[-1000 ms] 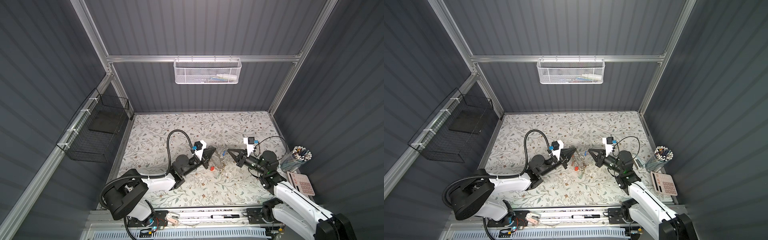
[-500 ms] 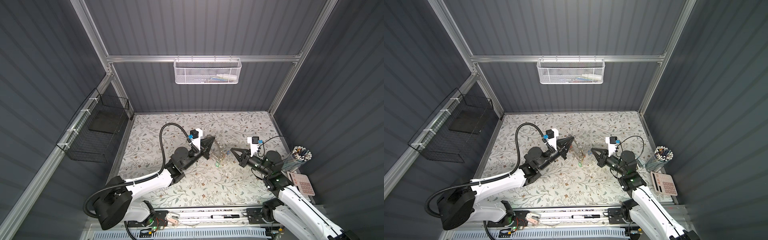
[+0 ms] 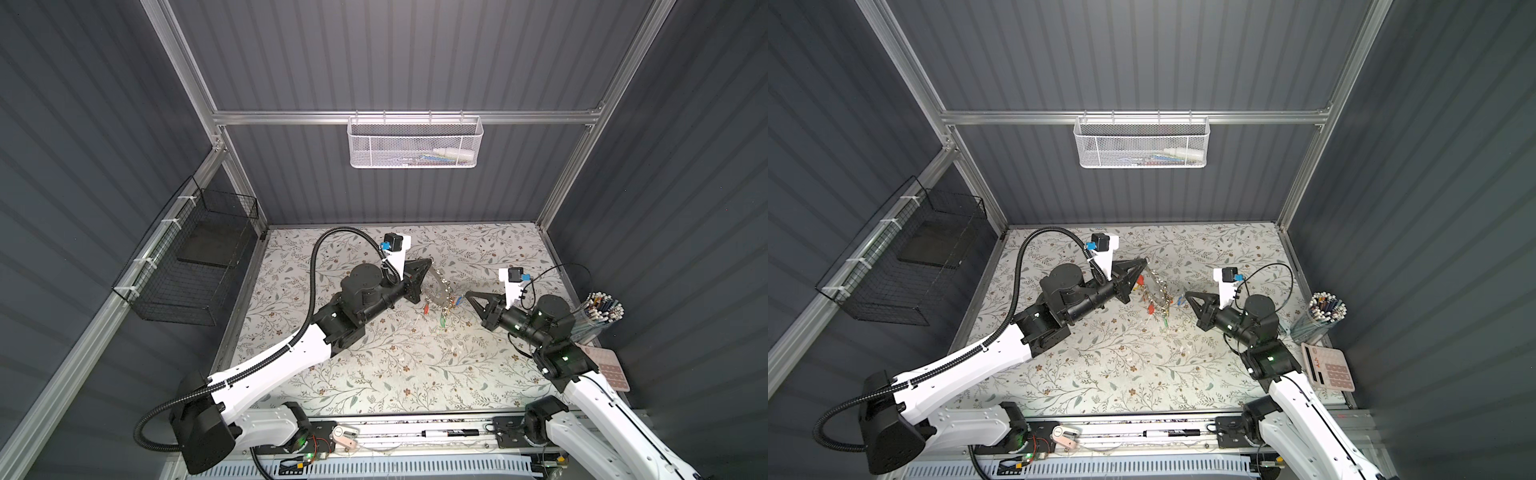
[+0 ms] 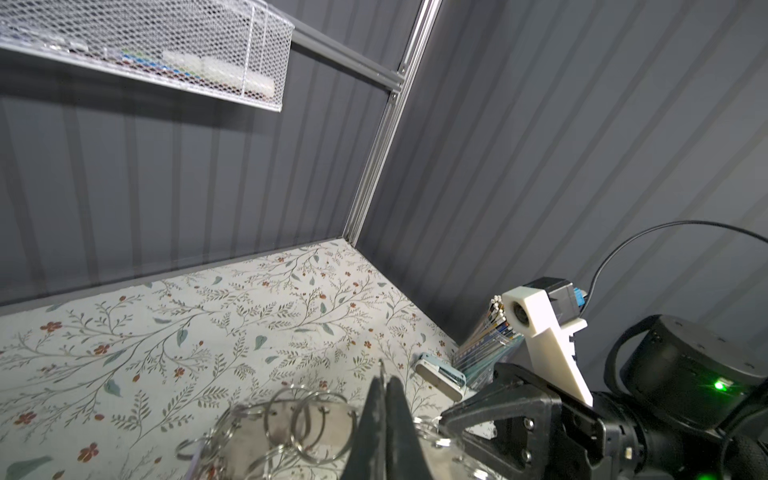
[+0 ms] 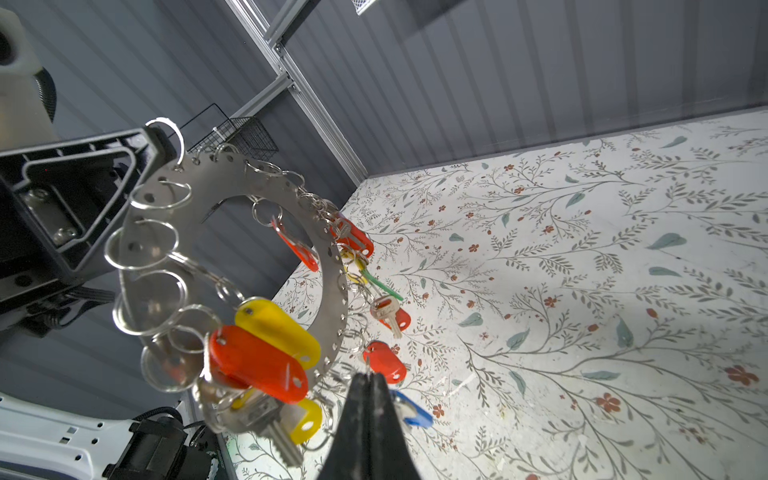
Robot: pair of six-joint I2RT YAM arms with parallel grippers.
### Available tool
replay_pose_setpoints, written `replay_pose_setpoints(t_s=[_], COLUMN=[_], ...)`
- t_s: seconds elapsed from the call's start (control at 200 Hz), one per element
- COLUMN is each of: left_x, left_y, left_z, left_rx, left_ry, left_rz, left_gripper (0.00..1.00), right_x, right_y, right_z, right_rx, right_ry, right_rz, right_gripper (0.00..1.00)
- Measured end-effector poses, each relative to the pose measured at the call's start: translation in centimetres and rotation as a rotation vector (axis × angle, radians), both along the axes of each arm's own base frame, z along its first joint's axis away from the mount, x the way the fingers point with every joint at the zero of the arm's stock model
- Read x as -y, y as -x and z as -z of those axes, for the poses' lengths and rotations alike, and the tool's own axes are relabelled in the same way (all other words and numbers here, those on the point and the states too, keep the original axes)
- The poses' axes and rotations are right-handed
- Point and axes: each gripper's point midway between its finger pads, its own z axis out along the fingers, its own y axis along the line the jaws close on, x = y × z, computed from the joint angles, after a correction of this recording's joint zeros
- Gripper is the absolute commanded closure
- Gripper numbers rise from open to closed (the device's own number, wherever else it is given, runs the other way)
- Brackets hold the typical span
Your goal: Put the keys on the keyring
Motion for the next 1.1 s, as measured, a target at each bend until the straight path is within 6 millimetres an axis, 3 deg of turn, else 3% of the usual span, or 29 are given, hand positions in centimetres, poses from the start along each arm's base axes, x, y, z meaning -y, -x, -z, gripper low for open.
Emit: replay_pose_setpoints(t_s=[0.495,0.735,0.93,1.095], left_x=[0.6,1.7,2.4,3.1], left_y=[0.7,2.3,4.2,5.6], left_z=[1.5,2.3,5.0,5.2], left_rx=[-0.011,0.124,0.221,0.302], left_ry=[-0.123,-0.212,-0.292,-0.315], left_rz=[0.060,0.191,0.324,0.423], left_gripper=[1.00,1.00,1.00,1.00], right_x=[0.1,0.1,0.1,0.0], right_y=[0.0,0.1,0.3,0.8], right_z=[0.8,0.8,0.5,-0.3], right_rx=[-0.013,0.005,0.023,0.056], right_ry=[0.032,0.047,0.050,0.042], right_rz=[0.002,-0.006,-0.012,-0.027], right_gripper=[1.00,1.00,1.00,1.00])
